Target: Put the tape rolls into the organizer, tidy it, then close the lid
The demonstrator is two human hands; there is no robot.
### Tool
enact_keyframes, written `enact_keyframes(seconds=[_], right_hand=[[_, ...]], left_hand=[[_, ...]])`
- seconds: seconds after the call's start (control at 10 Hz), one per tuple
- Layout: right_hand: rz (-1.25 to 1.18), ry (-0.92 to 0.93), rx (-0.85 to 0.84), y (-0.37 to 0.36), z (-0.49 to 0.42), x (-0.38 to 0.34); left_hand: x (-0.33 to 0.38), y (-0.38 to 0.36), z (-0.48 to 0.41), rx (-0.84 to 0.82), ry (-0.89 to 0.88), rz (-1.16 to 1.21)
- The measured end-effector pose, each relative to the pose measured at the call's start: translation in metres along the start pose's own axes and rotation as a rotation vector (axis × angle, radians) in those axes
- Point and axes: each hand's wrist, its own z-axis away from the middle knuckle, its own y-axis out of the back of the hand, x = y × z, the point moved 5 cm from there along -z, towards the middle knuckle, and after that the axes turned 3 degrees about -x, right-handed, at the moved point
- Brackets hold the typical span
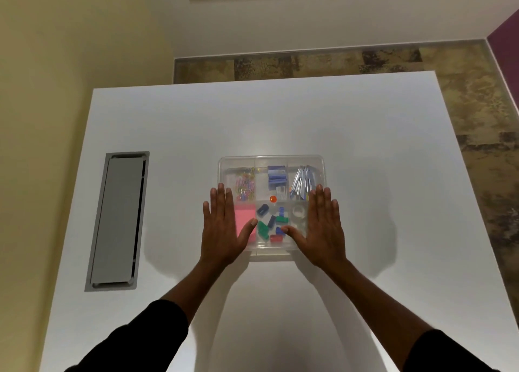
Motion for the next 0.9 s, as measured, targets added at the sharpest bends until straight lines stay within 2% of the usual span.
enact_keyframes(seconds=[0.4,0.8,0.9], right_hand=[[0.0,0.03,0.108,-0.009,0.001,-0.005],[-0.062,0.052,-0.015,0.008,0.0,-0.002],[-0.059,0.104,0.027,0.036,-0.008,0.002]], left_hand=[[0.004,-0.01,0.006,0.071,0.021,0.02],[0.01,0.011,0.008,0.009,0.002,-0.018],[0.028,0.046,0.006,0.101,-0.064,-0.067]])
